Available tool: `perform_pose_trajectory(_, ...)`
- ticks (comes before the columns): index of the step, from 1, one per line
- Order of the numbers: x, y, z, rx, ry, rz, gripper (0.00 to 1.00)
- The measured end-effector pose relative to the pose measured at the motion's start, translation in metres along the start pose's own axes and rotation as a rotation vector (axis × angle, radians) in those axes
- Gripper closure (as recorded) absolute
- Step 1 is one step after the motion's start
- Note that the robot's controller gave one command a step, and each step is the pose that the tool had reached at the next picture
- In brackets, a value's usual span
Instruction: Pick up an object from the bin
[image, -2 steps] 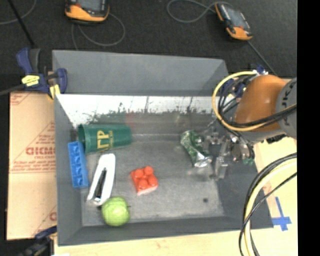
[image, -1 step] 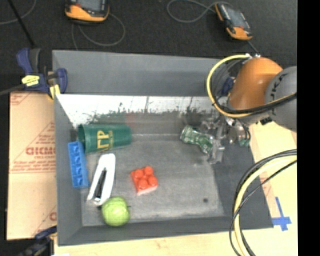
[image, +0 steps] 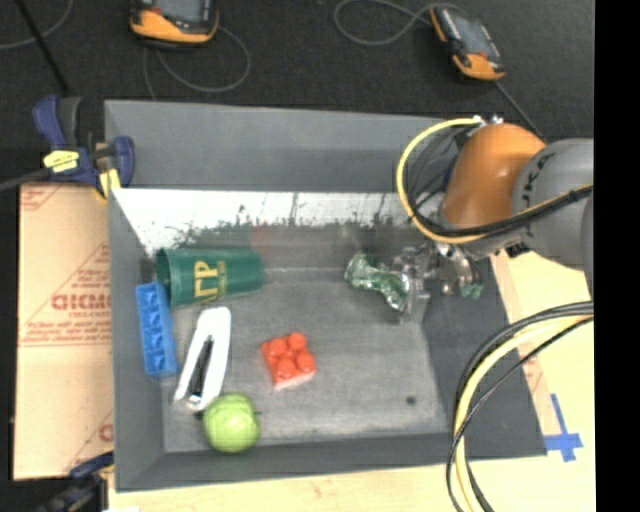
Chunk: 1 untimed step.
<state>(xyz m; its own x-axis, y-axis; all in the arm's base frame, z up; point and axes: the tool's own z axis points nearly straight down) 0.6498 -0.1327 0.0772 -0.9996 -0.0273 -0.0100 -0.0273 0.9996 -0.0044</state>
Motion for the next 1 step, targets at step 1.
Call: perform_pose_trajectory(1,0.0000,0.0000,0.0000,0.000,0.000,-0.001,1.00)
